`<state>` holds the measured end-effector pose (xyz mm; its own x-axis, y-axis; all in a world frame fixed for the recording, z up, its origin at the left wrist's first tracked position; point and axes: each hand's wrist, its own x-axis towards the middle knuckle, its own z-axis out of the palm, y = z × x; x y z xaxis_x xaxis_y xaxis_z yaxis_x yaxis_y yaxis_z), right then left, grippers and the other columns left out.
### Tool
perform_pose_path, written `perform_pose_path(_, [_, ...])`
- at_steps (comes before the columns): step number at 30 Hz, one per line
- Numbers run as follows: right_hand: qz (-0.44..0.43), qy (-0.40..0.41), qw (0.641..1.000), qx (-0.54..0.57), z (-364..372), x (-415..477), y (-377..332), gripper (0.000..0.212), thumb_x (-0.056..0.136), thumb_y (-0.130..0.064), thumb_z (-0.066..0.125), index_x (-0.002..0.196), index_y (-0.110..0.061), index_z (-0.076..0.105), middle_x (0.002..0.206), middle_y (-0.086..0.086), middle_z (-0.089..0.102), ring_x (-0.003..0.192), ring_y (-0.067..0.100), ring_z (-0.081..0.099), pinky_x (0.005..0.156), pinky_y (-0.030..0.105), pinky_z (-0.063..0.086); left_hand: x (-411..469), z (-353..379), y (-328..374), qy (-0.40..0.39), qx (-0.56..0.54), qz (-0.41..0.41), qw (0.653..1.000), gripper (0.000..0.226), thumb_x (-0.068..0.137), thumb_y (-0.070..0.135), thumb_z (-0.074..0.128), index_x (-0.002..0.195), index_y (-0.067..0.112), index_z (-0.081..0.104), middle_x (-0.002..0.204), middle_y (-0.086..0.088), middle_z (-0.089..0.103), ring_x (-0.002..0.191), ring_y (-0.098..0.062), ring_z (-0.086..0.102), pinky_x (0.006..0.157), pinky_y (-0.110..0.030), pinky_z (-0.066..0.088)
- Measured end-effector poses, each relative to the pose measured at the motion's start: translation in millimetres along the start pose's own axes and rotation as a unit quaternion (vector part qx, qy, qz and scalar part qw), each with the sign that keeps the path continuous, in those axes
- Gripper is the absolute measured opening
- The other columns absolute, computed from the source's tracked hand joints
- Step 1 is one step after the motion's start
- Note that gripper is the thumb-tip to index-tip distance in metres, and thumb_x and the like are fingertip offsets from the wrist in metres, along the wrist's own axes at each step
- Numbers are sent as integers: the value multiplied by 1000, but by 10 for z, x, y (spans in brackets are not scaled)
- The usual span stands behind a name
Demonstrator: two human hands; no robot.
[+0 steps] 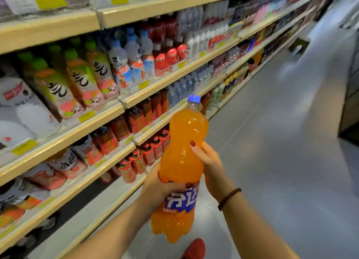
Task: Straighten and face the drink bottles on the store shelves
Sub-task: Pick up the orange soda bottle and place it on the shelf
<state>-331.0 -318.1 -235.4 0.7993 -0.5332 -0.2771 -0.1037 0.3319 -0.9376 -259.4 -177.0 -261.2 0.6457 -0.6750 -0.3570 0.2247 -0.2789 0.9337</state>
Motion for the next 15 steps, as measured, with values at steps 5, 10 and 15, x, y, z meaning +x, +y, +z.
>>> perform_pose_path(5, [-20,20,998,56,-626,187,-257,49,69,-55,68,112,-32,60,104,-4,75,95,21,72,71,30,59,312,651,415,-91,-75,-12,993,75,44,38,84,113,31,58,100,-2,75,88,-24,73,70,-34,58])
perform_pose_path(10, [-44,54,992,102,-1291,347,-476,40,78,-48,67,113,-29,60,102,-2,76,91,21,73,65,27,58,661,1258,751,-127,-59,-9,990,84,38,40,85,116,30,55,99,-2,75,88,-25,73,75,-39,59])
perform_pose_path(15, [-54,97,986,126,-1857,565,-600,50,77,-48,64,121,-25,58,111,6,73,98,29,71,71,35,58,1074,1750,972,-169,-34,-16,985,81,38,38,83,114,27,57,99,-5,75,89,-28,72,81,-46,58])
